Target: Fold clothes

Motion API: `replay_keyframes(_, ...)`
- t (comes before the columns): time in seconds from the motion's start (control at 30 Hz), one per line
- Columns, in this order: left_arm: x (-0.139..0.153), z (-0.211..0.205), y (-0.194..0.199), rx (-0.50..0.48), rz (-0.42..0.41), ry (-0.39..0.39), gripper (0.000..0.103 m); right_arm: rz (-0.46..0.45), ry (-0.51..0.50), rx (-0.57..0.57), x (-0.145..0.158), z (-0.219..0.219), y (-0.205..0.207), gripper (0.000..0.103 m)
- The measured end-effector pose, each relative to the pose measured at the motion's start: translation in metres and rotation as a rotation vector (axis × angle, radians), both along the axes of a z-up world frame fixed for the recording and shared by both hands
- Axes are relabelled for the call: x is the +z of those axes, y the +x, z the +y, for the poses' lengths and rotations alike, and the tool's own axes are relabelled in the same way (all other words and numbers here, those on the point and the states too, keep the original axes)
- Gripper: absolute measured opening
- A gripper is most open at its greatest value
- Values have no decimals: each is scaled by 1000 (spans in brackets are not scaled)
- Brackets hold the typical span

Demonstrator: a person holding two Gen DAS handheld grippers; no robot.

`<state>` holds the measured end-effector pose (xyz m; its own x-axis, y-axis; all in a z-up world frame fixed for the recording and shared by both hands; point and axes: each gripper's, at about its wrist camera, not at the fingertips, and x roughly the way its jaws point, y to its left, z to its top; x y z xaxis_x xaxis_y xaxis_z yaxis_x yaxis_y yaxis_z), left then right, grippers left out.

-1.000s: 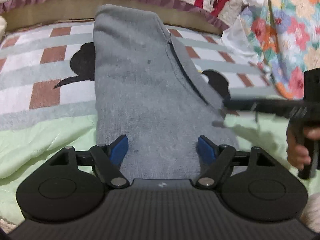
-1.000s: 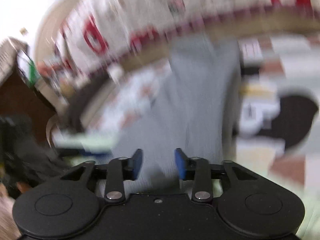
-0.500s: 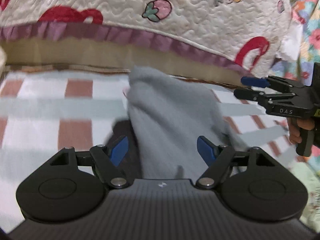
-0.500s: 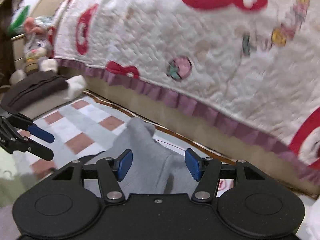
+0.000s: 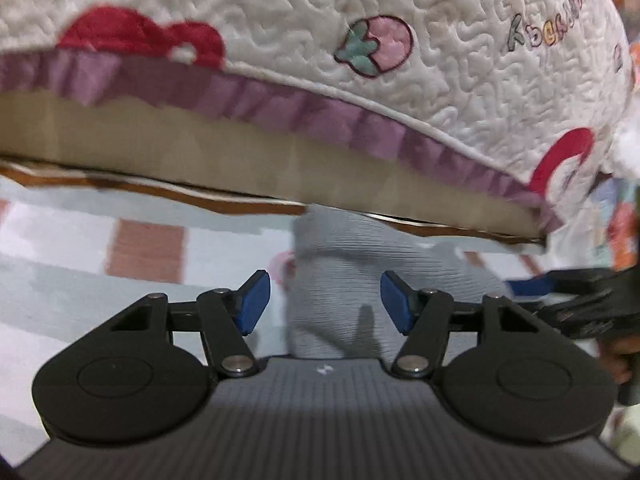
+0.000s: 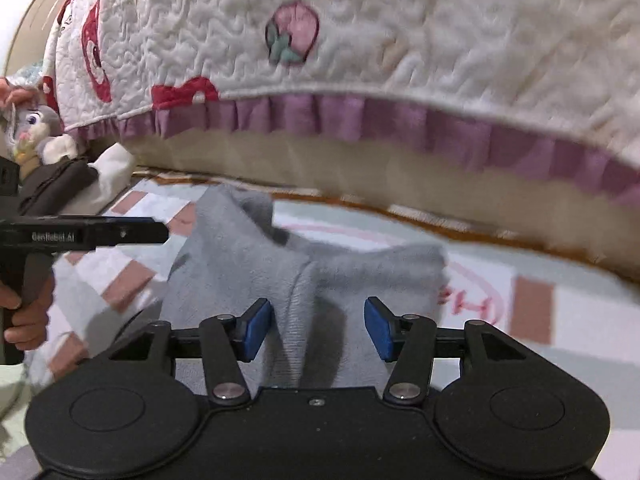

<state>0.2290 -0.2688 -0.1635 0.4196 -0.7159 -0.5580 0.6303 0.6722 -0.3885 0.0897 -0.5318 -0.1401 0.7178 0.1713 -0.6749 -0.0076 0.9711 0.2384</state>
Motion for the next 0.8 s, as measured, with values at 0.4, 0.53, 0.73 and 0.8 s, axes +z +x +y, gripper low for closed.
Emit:
replay_keyframes(0.4, -21, -85, 39, -70, 99, 99, 14, 59, 145, -141, -41, -35, 14, 12)
replay_keyframes(0.53, -19, -90, 33, -96, 37, 131, 14, 26, 101, -178, -36, -26, 8, 31)
replay_keyframes(0.73, -25, -76, 39, -77, 64, 81, 14, -2, 229, -314, -8, -57, -45, 41)
replay_keyframes(0.8, -26, -75, 42, -76, 78, 72, 14, -5, 268, -321, -6, -57, -71, 33)
